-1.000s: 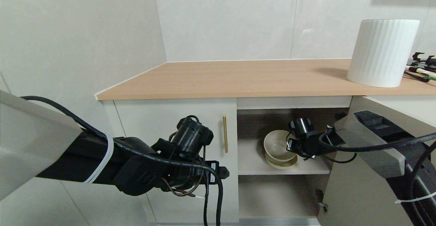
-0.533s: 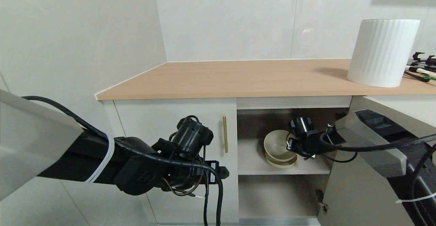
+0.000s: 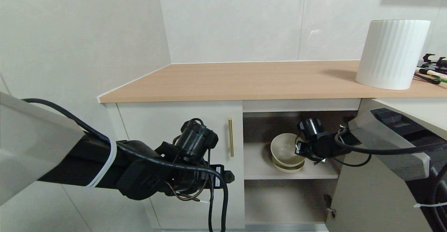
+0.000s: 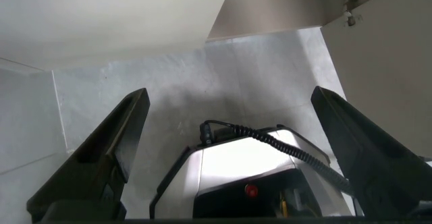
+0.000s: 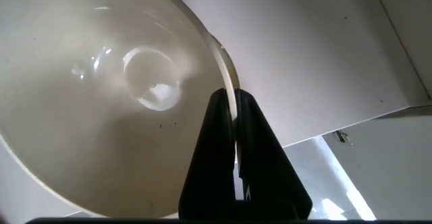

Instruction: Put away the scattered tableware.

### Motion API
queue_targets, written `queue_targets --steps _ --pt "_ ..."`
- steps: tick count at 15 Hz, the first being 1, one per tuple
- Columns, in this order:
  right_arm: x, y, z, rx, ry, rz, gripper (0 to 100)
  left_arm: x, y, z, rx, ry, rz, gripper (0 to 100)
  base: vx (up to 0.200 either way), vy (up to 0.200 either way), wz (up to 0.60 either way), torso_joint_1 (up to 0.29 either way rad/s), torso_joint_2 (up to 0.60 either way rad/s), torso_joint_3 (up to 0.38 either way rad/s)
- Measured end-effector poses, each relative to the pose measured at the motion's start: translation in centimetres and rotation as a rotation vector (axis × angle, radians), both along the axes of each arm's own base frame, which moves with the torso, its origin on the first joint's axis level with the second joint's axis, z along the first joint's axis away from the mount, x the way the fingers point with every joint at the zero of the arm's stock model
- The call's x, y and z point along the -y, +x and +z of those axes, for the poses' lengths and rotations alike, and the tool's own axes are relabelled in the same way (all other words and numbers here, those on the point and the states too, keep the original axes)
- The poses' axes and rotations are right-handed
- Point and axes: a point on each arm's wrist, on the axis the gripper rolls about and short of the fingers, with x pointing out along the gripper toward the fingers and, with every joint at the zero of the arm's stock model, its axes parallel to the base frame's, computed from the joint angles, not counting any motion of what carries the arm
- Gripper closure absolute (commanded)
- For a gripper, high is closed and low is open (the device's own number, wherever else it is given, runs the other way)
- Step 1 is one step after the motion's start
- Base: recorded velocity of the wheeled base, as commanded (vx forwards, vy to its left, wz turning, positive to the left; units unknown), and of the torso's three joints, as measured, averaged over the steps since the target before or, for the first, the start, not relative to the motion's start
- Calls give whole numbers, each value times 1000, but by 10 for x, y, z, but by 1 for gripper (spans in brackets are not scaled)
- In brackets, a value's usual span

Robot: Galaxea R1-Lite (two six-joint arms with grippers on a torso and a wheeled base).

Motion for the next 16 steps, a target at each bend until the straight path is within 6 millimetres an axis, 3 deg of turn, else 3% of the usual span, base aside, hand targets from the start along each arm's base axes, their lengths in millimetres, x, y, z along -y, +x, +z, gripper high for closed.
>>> queue_targets --steps 1,2,10,13,16 --pt "0 0 0 0 -1 1 100 0 0 0 0 0 0 0 0 0 0 0 0 0" --pt "0 0 0 -1 -2 3 0 0 0 0 0 0 0 0 0 0 0 0 0 0" --pt "-3 -6 4 -21 2 13 0 -1 1 2 5 -13 15 0 0 0 0 0 0 0" --pt "-5 -27 28 -39 60 77 0 -15 3 21 53 -53 53 0 0 0 0 0 0 0" --pt "-8 -68 69 -57 131 197 0 -39 -7 56 147 -88 61 0 0 0 0 0 0 0"
